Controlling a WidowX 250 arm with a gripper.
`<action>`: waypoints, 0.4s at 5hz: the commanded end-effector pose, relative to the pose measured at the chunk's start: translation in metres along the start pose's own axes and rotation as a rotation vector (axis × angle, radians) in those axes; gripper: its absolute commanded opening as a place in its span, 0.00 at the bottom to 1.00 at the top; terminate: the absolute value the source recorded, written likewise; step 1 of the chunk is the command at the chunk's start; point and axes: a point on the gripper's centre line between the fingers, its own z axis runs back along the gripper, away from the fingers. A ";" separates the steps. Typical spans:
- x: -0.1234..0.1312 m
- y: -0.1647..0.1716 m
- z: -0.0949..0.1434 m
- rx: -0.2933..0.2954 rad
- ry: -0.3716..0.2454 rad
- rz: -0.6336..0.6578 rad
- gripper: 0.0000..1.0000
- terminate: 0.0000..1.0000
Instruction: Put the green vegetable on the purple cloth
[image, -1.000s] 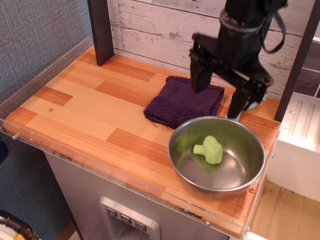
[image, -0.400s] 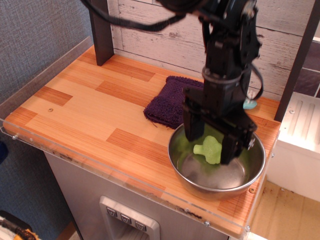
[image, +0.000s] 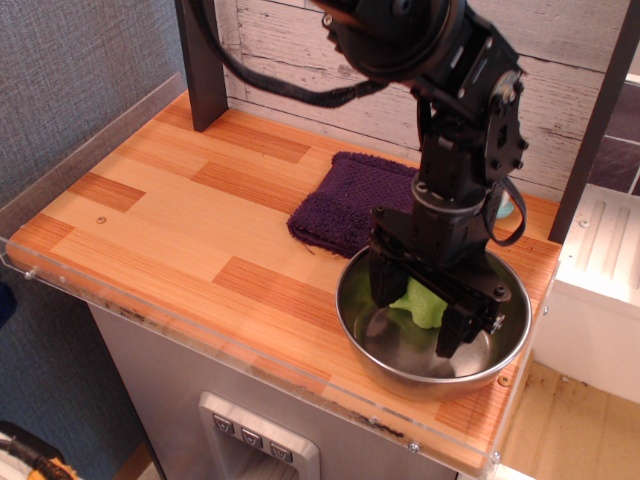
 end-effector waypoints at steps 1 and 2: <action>0.004 -0.008 -0.004 0.044 -0.096 -0.010 1.00 0.00; 0.004 -0.007 -0.009 0.029 -0.109 0.012 1.00 0.00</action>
